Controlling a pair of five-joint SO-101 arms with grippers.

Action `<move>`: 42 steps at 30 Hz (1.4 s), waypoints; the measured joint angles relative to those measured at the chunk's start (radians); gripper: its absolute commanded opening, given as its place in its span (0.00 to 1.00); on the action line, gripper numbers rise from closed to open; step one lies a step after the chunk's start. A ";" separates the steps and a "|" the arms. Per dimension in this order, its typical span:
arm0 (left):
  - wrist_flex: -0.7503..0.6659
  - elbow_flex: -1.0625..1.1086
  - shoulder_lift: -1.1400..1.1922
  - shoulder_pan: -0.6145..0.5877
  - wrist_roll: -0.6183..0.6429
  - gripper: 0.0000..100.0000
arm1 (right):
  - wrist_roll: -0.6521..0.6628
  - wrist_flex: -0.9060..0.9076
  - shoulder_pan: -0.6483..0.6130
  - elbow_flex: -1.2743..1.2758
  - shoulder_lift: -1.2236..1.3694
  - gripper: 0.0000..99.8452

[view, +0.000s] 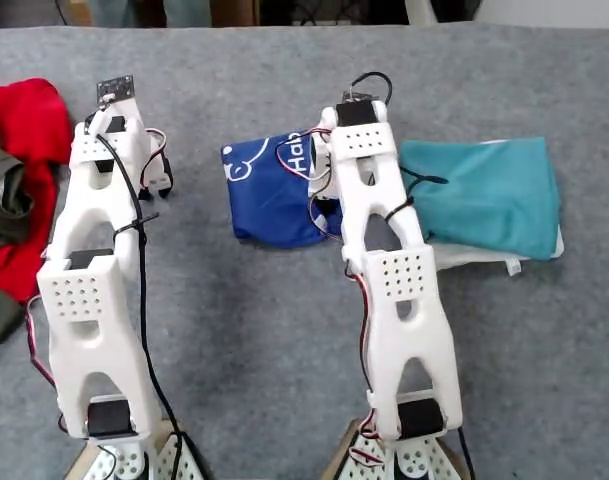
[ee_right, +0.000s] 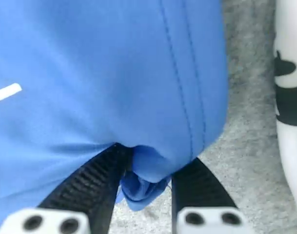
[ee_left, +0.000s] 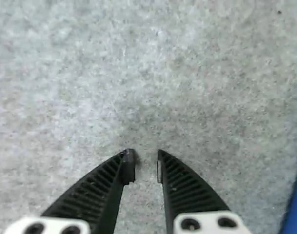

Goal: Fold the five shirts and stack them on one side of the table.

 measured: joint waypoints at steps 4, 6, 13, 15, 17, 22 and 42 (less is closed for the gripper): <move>0.000 0.000 0.000 0.000 0.000 0.09 | 0.000 0.002 0.000 -0.018 0.009 0.02; 0.000 0.000 0.000 0.000 0.000 0.09 | 0.000 0.002 0.000 -0.018 0.009 0.02; 0.002 -0.002 0.000 0.000 0.000 0.10 | 0.031 0.003 0.002 -0.023 0.015 0.02; 0.029 -0.028 0.002 0.014 0.000 0.13 | 0.031 0.003 0.002 -0.023 0.015 0.02; 0.087 -0.080 0.006 0.029 0.020 0.17 | 0.031 0.003 0.002 -0.023 0.015 0.02; 0.212 -0.288 0.008 0.092 0.123 0.26 | 0.031 0.003 0.002 -0.023 0.015 0.02; 0.163 -0.535 0.250 0.233 0.219 0.30 | -0.009 0.003 0.014 -0.023 0.015 0.02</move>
